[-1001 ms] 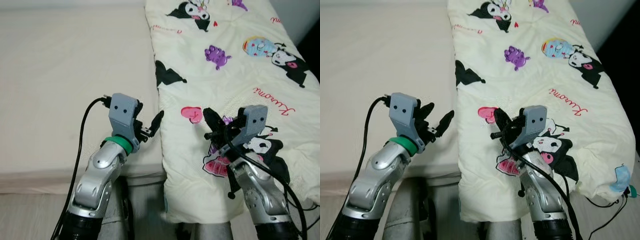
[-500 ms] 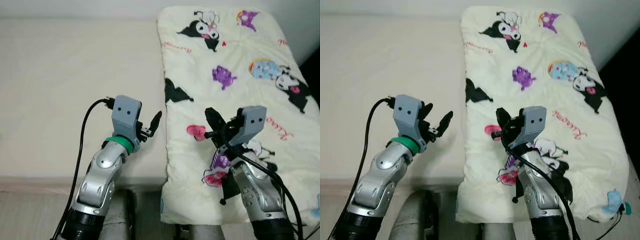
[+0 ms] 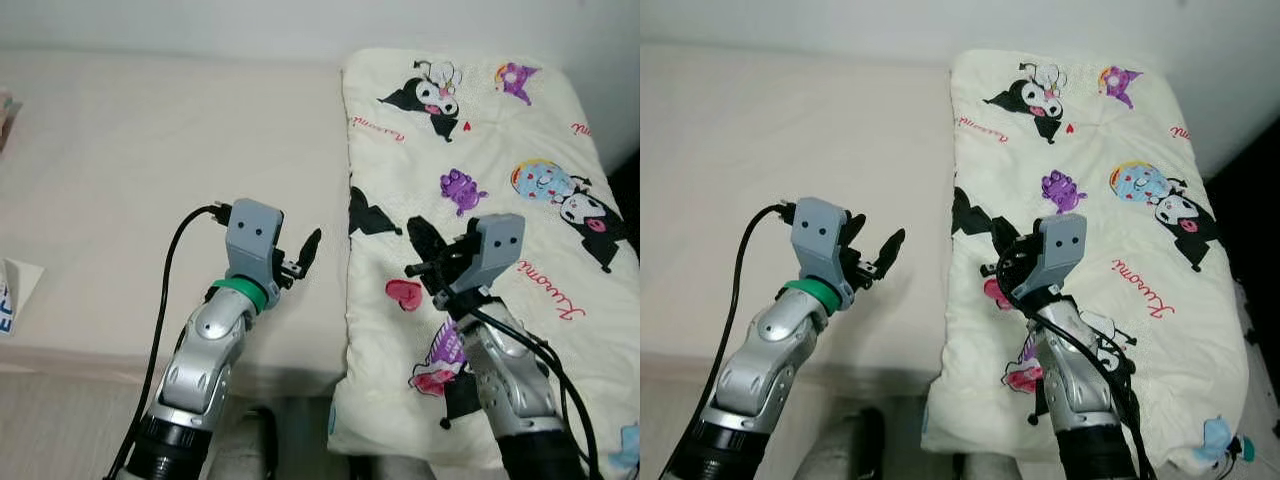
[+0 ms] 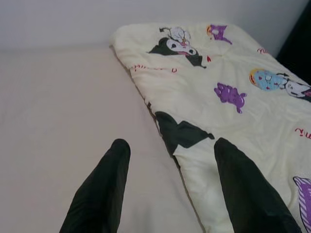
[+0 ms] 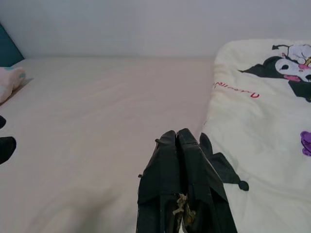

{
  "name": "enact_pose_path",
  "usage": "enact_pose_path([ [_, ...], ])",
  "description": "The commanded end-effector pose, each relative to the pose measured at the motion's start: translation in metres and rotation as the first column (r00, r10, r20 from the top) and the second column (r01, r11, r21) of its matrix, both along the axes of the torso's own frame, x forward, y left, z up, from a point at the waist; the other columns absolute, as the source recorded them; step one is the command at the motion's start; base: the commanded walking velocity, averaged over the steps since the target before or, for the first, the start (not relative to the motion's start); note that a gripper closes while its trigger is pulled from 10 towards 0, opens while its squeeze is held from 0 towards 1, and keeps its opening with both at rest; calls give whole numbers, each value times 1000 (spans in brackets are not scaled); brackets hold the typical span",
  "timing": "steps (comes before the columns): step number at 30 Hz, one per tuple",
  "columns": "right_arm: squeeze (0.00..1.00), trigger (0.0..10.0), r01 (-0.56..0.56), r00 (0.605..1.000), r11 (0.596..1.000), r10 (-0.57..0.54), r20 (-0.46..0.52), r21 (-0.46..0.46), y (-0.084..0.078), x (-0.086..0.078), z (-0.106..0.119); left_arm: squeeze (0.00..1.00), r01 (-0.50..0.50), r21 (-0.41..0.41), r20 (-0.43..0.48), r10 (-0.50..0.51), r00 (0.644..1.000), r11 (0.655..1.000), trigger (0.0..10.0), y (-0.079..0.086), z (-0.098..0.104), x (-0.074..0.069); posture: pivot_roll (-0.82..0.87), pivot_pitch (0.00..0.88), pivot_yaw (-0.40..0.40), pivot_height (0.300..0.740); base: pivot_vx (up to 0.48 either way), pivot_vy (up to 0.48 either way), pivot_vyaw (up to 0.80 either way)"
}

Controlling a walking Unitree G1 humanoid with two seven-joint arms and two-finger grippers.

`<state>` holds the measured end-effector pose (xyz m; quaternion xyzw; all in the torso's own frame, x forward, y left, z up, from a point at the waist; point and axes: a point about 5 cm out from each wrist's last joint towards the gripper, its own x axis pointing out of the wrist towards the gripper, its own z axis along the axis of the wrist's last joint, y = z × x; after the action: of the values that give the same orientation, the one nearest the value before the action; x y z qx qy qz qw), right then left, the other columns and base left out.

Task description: Clean up the room

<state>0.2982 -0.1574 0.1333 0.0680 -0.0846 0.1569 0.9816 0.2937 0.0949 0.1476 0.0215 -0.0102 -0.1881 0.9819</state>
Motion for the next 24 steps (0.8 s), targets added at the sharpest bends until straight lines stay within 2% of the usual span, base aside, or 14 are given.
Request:
enact_pose_path([
  [1, 0, 10000, 14, 999, 1000, -14, -36, -9, -1, -2, -11, 0, 2, 22, -34, -2, 999, 1000, 10000, 0, -12, -3, -8, 67, 40, 740, 0, 0, 0],
  [7, 0, 10000, 26, 999, 999, -27, -47, -20, 1, -3, -18, 0, -5, 28, -43, 7, 999, 1000, 10000, 3, -17, -3, -12, 58, 46, 740, 0, 0, 0],
  [9, 0, 10000, 27, 999, 997, -29, -16, -78, 8, -2, -19, 0, -20, 31, -59, 22, 998, 999, 10000, 7, -25, -4, -32, 40, 41, 740, 0, 0, 0],
  [12, 0, 10000, 29, 1000, 994, -28, 14, -104, 13, -1, -16, 0, -39, 21, -61, 41, 997, 999, 10000, 10, -30, -3, -41, 32, 32, 740, 0, 0, 0],
  [24, 0, 10000, 30, 999, 994, -27, 32, -107, 16, 6, -13, 0, -29, 6, -13, 29, 999, 1000, 10000, 4, -22, 4, -42, 20, 42, 740, 0, 0, 0],
])
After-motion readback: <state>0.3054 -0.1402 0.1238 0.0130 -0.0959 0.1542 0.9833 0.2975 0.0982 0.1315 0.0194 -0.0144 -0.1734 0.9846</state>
